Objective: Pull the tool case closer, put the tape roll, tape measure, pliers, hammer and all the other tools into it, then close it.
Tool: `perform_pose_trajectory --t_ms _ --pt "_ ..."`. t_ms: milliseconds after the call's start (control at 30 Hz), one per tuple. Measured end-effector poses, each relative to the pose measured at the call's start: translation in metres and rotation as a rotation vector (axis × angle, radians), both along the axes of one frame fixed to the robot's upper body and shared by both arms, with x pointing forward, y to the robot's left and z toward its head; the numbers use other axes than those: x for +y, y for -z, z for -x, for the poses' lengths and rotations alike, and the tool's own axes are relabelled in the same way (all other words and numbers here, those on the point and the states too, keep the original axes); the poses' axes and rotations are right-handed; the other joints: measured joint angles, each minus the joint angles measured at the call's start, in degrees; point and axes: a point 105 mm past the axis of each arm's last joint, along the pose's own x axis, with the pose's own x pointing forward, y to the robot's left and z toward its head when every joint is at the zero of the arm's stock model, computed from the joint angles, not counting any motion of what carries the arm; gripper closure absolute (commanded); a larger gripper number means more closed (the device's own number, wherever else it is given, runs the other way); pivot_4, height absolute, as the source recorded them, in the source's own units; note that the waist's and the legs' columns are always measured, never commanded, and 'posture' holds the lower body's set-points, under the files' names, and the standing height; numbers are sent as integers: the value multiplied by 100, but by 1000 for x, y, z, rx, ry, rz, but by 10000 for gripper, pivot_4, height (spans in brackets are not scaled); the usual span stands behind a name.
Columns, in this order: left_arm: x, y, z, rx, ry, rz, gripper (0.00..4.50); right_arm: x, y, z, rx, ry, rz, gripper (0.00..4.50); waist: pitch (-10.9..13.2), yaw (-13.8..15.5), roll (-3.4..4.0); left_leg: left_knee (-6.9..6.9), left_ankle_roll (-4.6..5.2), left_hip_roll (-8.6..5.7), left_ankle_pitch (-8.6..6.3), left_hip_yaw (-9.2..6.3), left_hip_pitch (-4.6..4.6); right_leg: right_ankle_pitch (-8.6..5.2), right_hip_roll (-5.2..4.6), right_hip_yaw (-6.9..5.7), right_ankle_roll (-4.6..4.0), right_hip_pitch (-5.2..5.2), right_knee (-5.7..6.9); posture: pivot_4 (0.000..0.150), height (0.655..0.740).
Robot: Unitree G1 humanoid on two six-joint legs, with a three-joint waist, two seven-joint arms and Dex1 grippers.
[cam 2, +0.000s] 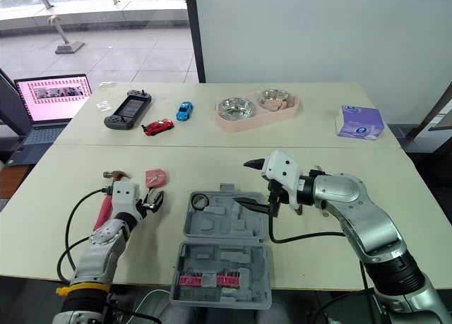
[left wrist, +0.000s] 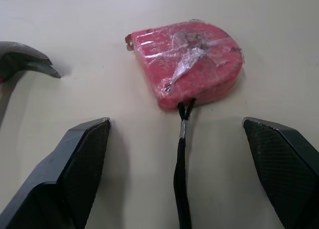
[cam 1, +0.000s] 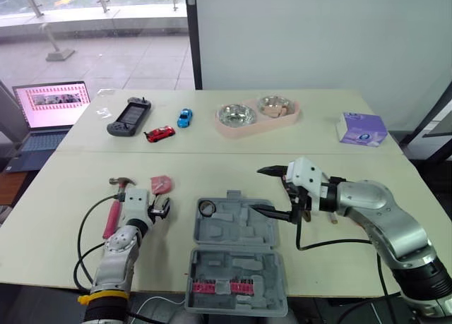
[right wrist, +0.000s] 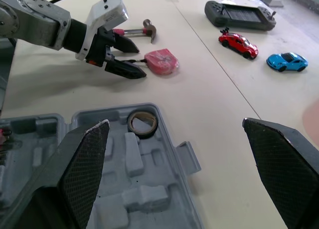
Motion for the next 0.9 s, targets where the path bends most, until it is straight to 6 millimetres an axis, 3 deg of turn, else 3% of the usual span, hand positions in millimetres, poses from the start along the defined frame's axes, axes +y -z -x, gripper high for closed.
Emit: perform_pose_trajectory --t_ms 233,633,767,900 --pt "-1 0 -7 -5 -4 10 44366 -1 6 2 16 12 10 0 -2 -2 4 0 0 -2 0 0 0 0 -1 0 1 0 0 1500 7360" --pt "-1 3 -9 -6 -17 23 44366 -3 9 4 31 16 18 0 -19 -6 32 1 0 -3 0 -2 5 0 -2 0 2 7 -1 1500 7360" --pt "0 7 11 -2 -3 4 44366 -8 16 6 54 25 37 0 -20 -47 34 -3 7 -2 -4 4 3 0 -2 5 2 0 -5 1500 7360" --pt "1 10 51 30 46 -39 44366 -12 18 7 64 36 45 0 -21 -76 36 -12 12 1 -8 11 -1 -1 -2 10 3 -13 -6 1500 7360"
